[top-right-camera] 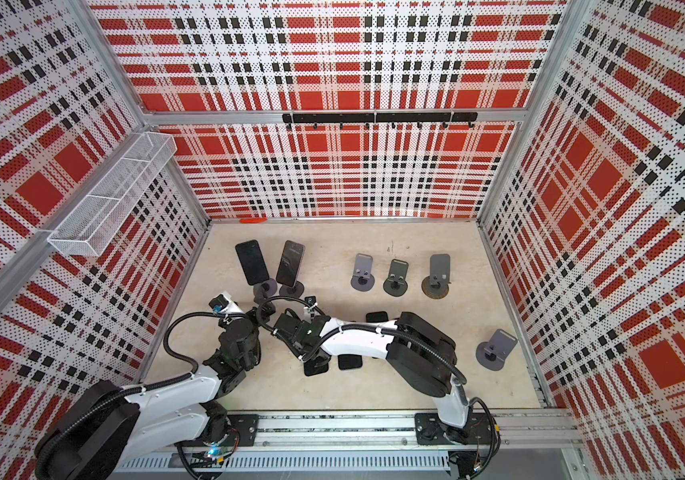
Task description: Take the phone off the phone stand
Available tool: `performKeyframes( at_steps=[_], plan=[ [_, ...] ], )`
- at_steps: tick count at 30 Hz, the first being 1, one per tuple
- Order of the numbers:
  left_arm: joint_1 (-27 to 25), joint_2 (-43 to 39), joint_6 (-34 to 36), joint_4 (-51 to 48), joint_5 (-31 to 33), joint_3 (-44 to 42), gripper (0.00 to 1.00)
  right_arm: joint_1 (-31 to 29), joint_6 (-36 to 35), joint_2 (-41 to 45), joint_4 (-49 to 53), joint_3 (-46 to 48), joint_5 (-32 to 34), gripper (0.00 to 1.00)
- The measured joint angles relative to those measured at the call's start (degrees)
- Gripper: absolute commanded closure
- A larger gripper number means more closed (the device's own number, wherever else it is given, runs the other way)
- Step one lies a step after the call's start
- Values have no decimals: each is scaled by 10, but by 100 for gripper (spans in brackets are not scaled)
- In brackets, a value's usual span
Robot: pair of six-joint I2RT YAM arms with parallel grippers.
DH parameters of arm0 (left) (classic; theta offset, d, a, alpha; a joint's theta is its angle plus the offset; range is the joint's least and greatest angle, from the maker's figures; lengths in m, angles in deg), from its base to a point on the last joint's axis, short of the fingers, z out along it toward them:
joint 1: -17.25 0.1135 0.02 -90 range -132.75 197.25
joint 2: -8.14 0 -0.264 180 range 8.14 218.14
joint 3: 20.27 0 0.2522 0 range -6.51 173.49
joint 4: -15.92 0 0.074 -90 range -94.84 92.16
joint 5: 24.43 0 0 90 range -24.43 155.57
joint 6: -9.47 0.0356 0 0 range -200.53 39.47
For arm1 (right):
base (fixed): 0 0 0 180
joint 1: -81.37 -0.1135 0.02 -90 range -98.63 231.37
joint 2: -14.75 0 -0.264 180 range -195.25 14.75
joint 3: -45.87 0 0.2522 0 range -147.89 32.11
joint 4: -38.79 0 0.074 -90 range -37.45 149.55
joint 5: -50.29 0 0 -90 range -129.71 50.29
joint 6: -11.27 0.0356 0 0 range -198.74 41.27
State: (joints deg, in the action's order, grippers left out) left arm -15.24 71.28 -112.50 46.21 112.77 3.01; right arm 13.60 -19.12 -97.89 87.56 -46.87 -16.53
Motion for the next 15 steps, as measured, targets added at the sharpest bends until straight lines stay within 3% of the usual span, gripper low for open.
performKeyframes(
  at_steps=[15],
  plan=[
    [0,-16,-29,-38,43,-2,2,8,1,-25,-9,17,-19,32]
  ],
)
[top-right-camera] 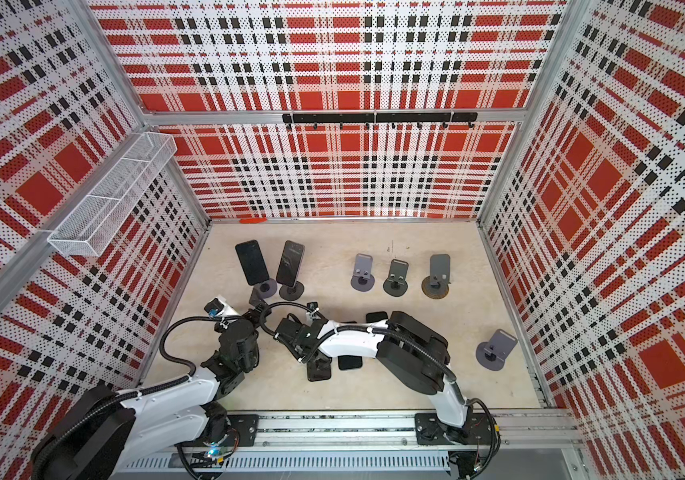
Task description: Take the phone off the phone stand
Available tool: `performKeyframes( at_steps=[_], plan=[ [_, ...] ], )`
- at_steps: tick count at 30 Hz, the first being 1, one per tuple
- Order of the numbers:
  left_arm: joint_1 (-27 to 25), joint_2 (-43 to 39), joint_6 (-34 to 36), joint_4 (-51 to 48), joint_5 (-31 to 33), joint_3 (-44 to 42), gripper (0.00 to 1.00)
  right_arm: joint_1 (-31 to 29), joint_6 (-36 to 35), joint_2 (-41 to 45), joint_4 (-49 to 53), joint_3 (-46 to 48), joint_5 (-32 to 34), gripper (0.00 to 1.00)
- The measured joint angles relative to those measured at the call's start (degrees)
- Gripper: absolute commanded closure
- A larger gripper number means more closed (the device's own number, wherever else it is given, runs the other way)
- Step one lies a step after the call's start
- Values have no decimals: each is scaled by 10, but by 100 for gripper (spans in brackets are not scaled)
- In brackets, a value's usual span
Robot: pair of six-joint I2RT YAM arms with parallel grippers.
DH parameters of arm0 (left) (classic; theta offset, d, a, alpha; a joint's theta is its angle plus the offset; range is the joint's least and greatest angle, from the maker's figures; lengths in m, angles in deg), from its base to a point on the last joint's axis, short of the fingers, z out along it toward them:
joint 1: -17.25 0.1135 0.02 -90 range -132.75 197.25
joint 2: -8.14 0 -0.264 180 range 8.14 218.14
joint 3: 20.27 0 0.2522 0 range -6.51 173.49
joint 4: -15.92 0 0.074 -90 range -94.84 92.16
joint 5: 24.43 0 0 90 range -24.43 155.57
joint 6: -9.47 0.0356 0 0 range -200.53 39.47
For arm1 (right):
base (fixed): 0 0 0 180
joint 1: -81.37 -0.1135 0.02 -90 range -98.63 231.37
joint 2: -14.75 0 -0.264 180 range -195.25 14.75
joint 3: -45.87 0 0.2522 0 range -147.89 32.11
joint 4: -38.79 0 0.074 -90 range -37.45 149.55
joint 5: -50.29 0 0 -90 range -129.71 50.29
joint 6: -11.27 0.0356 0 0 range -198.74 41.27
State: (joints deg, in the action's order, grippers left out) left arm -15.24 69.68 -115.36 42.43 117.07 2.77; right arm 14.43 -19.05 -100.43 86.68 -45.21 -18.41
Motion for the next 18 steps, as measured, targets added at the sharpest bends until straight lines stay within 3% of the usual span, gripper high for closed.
performKeyframes(
  at_steps=[18],
  plan=[
    [0,3,-31,-40,16,1,2,2,0,-24,6,-20,9,29]
  ],
)
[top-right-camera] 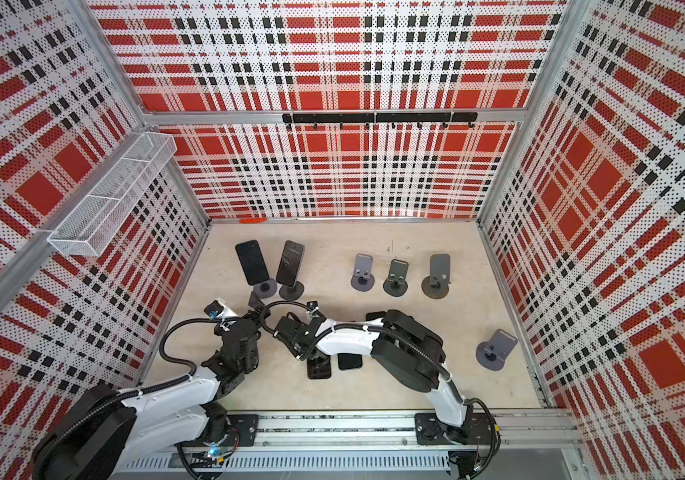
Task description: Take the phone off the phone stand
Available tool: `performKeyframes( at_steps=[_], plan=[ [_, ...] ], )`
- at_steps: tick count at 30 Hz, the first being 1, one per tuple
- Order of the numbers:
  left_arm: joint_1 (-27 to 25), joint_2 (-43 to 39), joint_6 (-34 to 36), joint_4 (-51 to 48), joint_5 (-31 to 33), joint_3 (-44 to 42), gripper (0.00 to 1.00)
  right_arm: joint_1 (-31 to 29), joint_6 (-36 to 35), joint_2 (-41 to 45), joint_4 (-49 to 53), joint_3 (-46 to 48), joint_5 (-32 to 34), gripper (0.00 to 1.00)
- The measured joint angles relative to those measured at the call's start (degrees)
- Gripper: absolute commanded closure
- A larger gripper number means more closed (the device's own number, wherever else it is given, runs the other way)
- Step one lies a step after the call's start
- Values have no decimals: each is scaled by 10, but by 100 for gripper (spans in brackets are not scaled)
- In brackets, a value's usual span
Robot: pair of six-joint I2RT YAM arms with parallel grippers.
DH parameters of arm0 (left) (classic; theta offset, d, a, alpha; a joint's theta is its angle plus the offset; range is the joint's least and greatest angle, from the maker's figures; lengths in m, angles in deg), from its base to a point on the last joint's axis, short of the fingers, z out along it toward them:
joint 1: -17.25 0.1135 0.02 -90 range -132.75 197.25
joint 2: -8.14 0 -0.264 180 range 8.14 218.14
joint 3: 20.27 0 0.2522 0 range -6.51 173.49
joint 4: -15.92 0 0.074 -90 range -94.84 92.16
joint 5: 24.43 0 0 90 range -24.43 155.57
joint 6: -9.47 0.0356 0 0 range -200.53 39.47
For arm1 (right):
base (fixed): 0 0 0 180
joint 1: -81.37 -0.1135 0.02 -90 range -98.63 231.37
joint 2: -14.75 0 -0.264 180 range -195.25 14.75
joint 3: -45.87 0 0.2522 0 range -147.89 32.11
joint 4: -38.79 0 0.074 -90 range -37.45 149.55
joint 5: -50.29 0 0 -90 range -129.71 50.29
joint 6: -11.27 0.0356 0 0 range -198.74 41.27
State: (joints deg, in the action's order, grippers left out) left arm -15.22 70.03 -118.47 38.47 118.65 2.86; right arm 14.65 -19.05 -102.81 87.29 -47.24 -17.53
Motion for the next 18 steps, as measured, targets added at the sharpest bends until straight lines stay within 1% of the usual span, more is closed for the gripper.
performKeyframes(
  at_steps=[6,14,18],
  plan=[
    [0,-6,-8,-13,11,0,2,1,-2,-8,-6,-9,1,27],
    [4,-37,-51,-82,85,2,2,7,-7,-8,-19,-4,0,26],
    [11,-43,-72,-108,106,2,2,9,-13,-8,-26,-3,-2,25]
  ],
)
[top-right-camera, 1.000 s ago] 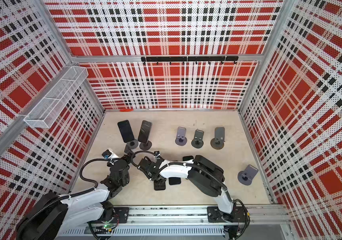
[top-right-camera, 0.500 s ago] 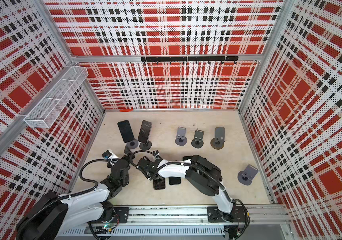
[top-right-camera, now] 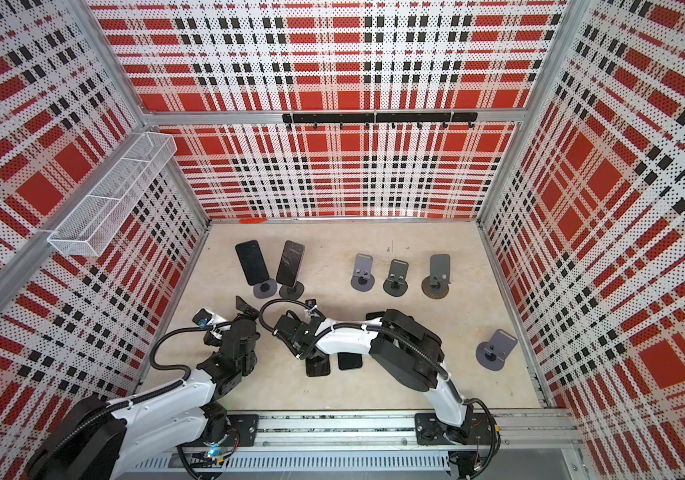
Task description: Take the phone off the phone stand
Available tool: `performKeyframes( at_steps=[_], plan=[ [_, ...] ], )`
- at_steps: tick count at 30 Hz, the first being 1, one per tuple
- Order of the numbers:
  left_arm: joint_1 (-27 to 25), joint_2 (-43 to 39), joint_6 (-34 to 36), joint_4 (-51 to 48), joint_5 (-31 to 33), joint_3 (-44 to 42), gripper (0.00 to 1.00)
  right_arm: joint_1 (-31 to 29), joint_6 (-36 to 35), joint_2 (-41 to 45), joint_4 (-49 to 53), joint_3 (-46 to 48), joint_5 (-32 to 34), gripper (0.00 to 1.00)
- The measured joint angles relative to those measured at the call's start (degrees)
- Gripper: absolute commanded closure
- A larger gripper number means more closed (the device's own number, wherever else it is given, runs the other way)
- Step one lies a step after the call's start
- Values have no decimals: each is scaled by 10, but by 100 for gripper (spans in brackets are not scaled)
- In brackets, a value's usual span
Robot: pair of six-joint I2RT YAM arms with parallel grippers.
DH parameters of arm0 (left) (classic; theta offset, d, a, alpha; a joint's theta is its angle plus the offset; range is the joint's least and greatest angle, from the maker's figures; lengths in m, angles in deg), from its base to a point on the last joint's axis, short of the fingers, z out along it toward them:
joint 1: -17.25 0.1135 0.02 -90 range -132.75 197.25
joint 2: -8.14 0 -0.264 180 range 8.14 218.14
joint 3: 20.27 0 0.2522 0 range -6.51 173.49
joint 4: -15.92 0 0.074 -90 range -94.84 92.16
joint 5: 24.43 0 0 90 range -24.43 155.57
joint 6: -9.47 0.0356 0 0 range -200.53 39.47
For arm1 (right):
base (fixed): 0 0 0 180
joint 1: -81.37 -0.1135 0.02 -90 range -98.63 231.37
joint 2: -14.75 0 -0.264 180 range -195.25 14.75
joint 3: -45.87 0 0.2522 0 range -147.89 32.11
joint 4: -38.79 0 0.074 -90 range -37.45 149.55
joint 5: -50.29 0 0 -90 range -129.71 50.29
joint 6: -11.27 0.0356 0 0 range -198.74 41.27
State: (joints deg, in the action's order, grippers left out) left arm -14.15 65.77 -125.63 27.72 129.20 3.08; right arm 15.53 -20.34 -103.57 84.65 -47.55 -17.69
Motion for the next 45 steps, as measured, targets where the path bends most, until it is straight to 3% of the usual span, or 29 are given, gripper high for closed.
performKeyframes(
  at_steps=[17,38,45],
  plan=[
    [2,-10,-29,-16,24,0,2,2,-1,1,-10,4,-1,21],
    [-16,19,-5,3,10,1,2,4,0,3,-21,8,-1,19],
    [-15,32,9,24,-3,1,2,5,5,12,-31,15,-5,10]
  ],
)
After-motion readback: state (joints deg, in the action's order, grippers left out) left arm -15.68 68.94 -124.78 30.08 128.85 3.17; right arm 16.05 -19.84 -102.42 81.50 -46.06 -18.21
